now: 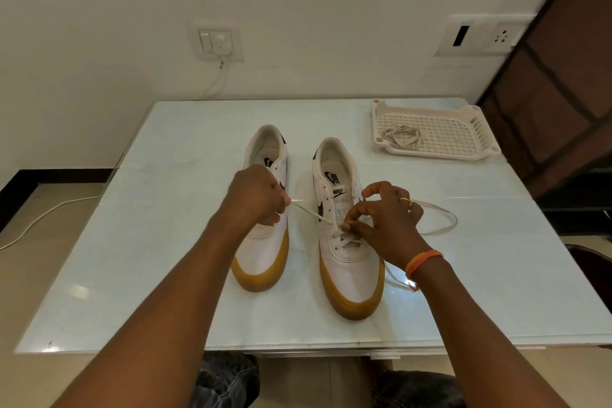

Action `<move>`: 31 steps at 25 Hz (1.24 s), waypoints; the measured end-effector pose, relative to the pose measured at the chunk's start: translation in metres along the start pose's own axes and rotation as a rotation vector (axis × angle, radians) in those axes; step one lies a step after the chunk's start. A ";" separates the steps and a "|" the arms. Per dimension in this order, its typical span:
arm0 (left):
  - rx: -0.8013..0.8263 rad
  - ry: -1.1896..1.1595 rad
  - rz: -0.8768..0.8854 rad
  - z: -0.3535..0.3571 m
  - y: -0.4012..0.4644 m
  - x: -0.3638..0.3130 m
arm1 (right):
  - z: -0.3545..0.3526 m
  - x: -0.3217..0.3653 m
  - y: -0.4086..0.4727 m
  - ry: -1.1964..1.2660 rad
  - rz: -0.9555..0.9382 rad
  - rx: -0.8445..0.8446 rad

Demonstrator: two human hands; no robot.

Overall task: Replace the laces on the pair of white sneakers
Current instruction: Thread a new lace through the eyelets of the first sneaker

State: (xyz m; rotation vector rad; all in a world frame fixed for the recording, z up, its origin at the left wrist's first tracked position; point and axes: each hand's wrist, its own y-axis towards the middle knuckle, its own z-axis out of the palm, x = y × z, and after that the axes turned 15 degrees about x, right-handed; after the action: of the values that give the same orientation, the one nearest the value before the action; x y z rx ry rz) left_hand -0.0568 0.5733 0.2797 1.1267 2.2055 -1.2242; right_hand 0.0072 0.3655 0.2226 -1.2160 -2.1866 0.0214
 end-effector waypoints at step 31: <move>-0.323 -0.533 0.083 0.014 0.012 0.000 | -0.006 -0.024 0.005 -0.078 -0.112 -0.014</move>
State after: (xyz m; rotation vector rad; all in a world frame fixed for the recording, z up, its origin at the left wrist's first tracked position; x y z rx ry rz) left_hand -0.0484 0.5650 0.2654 0.6597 1.8388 -0.9493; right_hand 0.0235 0.3483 0.2138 -1.1150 -2.3236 0.0076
